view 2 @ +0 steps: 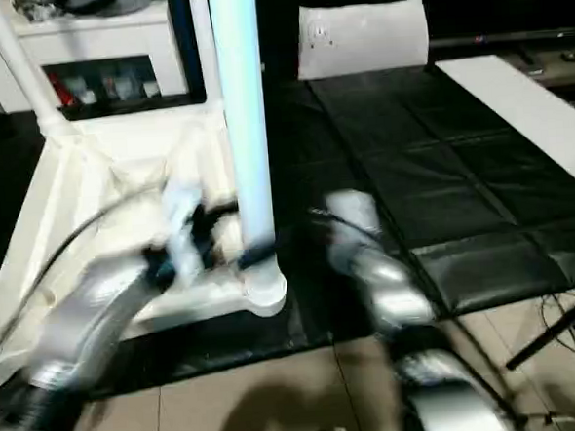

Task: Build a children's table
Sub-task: Rotate table base, then rotate leg to tighten

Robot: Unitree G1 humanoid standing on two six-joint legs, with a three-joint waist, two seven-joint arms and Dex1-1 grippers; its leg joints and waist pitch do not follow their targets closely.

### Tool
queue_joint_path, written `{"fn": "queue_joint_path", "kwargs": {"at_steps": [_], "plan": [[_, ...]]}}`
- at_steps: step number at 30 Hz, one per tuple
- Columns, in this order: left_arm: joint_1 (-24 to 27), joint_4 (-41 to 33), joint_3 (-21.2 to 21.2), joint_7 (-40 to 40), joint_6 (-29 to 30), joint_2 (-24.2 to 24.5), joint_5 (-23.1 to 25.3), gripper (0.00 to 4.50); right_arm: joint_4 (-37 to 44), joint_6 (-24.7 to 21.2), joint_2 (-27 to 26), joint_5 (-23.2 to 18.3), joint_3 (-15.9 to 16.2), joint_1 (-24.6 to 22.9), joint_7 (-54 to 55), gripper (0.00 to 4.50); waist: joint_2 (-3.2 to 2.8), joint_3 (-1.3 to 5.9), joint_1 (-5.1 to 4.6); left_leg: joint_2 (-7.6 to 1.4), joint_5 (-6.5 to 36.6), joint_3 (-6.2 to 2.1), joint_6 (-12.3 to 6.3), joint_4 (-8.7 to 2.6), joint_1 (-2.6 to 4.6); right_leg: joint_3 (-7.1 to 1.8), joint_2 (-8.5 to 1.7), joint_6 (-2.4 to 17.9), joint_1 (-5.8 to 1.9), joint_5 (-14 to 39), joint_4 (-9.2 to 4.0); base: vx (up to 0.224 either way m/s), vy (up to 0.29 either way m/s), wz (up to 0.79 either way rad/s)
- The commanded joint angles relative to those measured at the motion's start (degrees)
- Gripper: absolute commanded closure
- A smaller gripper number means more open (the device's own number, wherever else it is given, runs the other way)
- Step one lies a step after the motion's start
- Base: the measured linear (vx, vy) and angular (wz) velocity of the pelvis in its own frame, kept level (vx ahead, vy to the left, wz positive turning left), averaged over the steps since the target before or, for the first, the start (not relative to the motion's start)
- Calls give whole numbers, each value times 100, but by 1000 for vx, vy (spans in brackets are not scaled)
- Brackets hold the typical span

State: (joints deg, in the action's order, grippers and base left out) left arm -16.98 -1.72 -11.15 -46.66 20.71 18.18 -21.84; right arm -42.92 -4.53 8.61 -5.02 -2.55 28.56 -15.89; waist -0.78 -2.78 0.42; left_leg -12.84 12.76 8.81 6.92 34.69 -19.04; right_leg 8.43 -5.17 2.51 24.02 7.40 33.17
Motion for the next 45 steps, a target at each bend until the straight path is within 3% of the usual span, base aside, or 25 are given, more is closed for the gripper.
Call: {"fn": "queue_joint_path", "kwargs": {"at_steps": [1, 3, 4, 6, 7, 8, 9, 10, 11, 12, 14, 15, 16, 20, 27, 33, 35, 45], "plan": [[126, -367, -322, -533, 25, 529, 146, 30, 1262, -114, 251, -238, 153, -474, -770, 0, -62, 362, 68, 38, 1128, 83, -379, -402, -81, -261, -225, 433, -420, 2476, -441, 0, 0, 0], [164, -324, -458, -685, -75, 782, 375, 37, 1789, -184, 429, -372, 226, -738, -1170, 0, -80, 362, 67, 32, 1239, 69, -420, -413, -75, -263, -218, 304, -408, 2577, -437, 0, 0, 0], [98, -178, -490, -763, -170, 884, 506, 43, 2169, -327, 570, -528, 271, -921, -1463, 0, -60, 351, 65, 61, 1213, 75, -465, -413, -72, -255, -174, 234, -410, 2604, -485, 0, 0, 0], [60, -104, -502, -796, -210, 924, 563, 62, 2346, -404, 639, -605, 289, -1005, -1599, 0, -97, 365, 81, 58, 1152, 73, -430, -407, -74, -249, -203, 280, -402, 2660, -472, 0, 0, 0], [-84, 125, -523, -913, -278, 1003, 662, 79, 2754, -538, 857, -715, 389, -1211, -1928, 0, -90, 358, 106, 73, 1184, 85, -456, -394, -57, -245, -186, 209, -396, 2753, -521, 0, 0, 0], [-247, 366, -585, -1051, -302, 1091, 765, 82, 3063, -598, 1060, -772, 477, -1371, -2185, 0, -122, 364, 113, 62, 1177, 74, -442, -395, -57, -248, -203, 226, -392, 2735, -496, 0, 0, 0], [-343, 518, -648, -1126, -315, 1155, 856, 82, 3220, -617, 1161, -808, 512, -1448, -2310, 0, -107, 364, 161, 85, 1193, 86, -454, -387, -42, -235, -180, 130, -387, 2829, -538, 0, 0, 0], [-412, 631, -704, -1183, -320, 1209, 941, 102, 3339, -632, 1227, -837, 525, -1504, -2399, 0, -96, 362, 164, 93, 1191, 75, -456, -398, -72, -230, -182, 83, -405, 2852, -527, 0, 0, 0], [-462, 724, -742, -1233, -362, 1231, 995, 113, 3413, -635, 1264, -876, 520, -1533, -2464, 0, -166, 373, 172, 95, 1186, 66, -412, -391, -63, -220, -202, 80, -402, 2886, -523, 0, 0, 0], [-490, 763, -768, -1254, -350, 1251, 999, 113, 3485, -664, 1285, -889, 513, -1562, -2489, 0, -134, 365, 159, 96, 1184, 70, -418, -392, -69, -212, -195, 67, -397, 2921, -560, 0, 0, 0], [-665, 1091, -873, -1392, -422, 1293, 1064, 134, 4043, -1143, 1494, -1107, 511, -1752, -2730, 0, -123, 371, 151, 117, 1121, 64, -429, -388, -96, -207, -180, 48, -424, 2891, -555, 0, 0, 0], [-723, 1224, -918, -1443, -419, 1307, 1111, 134, 4247, -1325, 1591, -1238, 544, -1809, -2894, 0, -172, 389, 173, 110, 1101, 59, -445, -379, -82, -213, -186, 32, -419, 2836, -538, 0, 0, 0], [-786, 1403, -956, -1531, -467, 1306, 1207, 155, 4487, -1504, 1706, -1381, 582, -1876, -3085, 0, -146, 377, 158, 123, 1106, 72, -487, -379, -85, -188, -154, 6, -416, 2860, -592, 0, 0, 0], [-844, 1665, -998, -1552, -515, 1338, 1346, 185, 4753, -1542, 1862, -1530, 703, -1956, -3371, 0, -124, 397, 159, 127, 1080, 64, -468, -362, -116, -161, -188, -83, -422, 2949, -586, 0, 0, 0], [-862, 1809, -978, -1568, -594, 1340, 1400, 251, 4985, -1818, 1933, -1574, 792, -1939, -3483, 0, -144, 376, 168, 142, 1217, 58, -440, -353, -80, -95, -176, -195, -382, 3250, -670, 0, 0, 0], [-807, 1853, -924, -1650, -989, 1227, 1453, 300, 5060, -1962, 1984, -1578, 943, -1831, -3534, 0, -165, 373, 162, 120, 1292, 36, -424, -371, -65, -82, -205, -154, -396, 3203, -687, 0, 0, 0], [-755, 1801, -956, -1666, -1064, 1217, 1470, 301, 5049, -1971, 1978, -1546, 960, -1812, -3553, 0, -142, 375, 154, 111, 1319, 28, -413, -378, -78, -70, -214, -168, -413, 3204, -694, 0, 0, 0], [-715, 1861, -1019, -1784, -1122, 1206, 1561, 388, 4978, -2003, 1986, -1501, 1024, -1707, -3570, 0, -151, 377, 162, 81, 1204, 17, -404, -407, -90, -115, -239, -51, -437, 2991, -644, 0, 0, 0]]}}
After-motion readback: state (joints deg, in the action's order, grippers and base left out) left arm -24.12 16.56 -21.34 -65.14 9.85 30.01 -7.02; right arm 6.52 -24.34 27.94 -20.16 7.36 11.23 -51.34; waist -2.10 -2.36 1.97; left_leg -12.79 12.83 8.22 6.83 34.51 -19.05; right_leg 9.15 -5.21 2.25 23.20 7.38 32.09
